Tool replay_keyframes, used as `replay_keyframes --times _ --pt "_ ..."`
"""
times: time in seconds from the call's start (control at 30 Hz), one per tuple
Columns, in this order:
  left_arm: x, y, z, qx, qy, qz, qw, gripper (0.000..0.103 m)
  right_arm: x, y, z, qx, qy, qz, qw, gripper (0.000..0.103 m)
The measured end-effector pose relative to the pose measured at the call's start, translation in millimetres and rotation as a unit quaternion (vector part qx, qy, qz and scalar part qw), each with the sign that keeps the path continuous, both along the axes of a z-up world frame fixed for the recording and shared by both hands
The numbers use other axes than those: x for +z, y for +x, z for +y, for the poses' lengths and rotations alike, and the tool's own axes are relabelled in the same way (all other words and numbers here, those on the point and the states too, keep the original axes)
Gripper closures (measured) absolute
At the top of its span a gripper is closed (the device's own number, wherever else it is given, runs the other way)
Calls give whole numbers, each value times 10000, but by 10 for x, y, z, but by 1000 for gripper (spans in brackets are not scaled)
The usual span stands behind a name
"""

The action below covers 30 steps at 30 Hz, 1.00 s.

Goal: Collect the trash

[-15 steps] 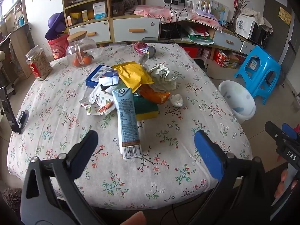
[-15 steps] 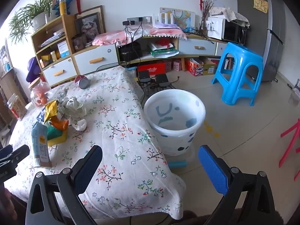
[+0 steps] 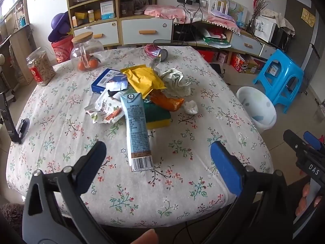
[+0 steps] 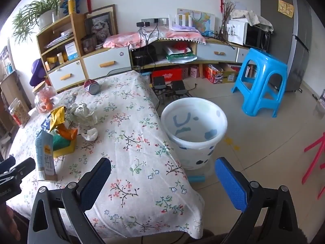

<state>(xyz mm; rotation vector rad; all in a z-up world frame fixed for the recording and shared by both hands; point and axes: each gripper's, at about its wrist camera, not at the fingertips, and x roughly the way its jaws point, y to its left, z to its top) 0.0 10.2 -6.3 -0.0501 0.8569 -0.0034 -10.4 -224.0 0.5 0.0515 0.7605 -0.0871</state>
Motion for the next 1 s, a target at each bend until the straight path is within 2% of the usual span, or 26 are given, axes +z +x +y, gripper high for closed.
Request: replay_keyframes --times 1.0 --pt "-17 26 -23 103 18 78 9999 1 6 -1 26 26 -11 -12 10000 0"
